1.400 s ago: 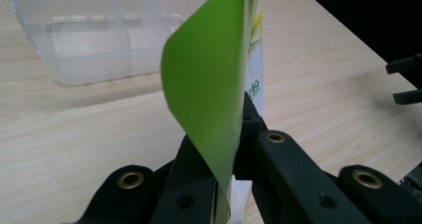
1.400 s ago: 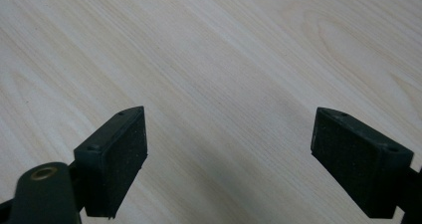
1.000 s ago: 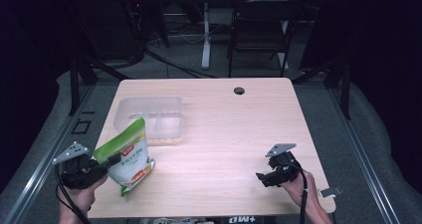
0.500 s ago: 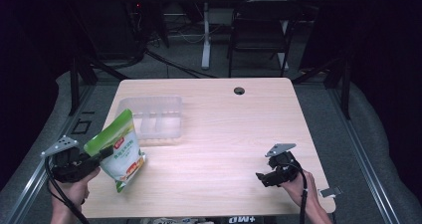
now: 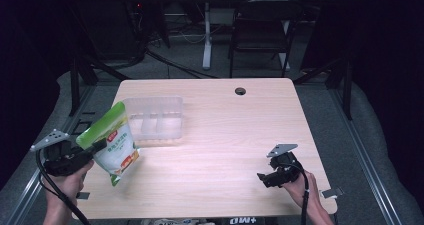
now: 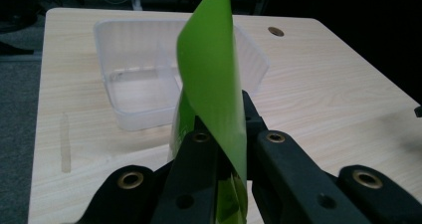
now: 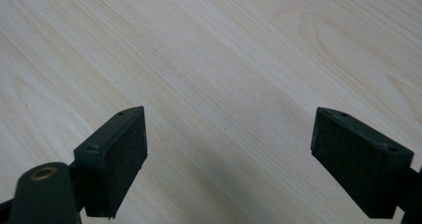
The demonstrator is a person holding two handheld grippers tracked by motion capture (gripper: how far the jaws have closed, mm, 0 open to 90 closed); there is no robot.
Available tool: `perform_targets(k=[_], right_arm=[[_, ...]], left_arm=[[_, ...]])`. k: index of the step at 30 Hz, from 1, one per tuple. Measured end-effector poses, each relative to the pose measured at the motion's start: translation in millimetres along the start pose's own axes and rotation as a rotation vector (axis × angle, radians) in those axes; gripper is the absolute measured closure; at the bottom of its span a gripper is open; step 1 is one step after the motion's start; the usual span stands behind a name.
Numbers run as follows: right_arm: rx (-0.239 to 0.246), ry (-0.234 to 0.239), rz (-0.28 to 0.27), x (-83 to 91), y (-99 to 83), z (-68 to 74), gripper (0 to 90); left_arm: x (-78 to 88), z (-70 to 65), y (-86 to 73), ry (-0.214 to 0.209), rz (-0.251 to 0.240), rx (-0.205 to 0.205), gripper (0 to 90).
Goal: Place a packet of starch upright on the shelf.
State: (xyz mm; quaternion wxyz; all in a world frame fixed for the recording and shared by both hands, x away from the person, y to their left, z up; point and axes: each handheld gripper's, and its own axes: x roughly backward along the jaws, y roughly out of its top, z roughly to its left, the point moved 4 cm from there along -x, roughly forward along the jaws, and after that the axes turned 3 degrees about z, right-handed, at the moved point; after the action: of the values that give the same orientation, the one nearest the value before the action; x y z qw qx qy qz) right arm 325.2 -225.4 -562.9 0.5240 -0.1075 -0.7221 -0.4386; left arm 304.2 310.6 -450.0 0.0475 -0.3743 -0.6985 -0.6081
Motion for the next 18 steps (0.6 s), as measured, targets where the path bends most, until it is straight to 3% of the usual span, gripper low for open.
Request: perform_targets(k=[18], right_arm=[[-0.006,-0.002,-0.008,0.8,0.1,-0.5,14.0]], left_arm=[[-1.5,7.7,19.2,0.016,-0.025,0.002,89.8]])
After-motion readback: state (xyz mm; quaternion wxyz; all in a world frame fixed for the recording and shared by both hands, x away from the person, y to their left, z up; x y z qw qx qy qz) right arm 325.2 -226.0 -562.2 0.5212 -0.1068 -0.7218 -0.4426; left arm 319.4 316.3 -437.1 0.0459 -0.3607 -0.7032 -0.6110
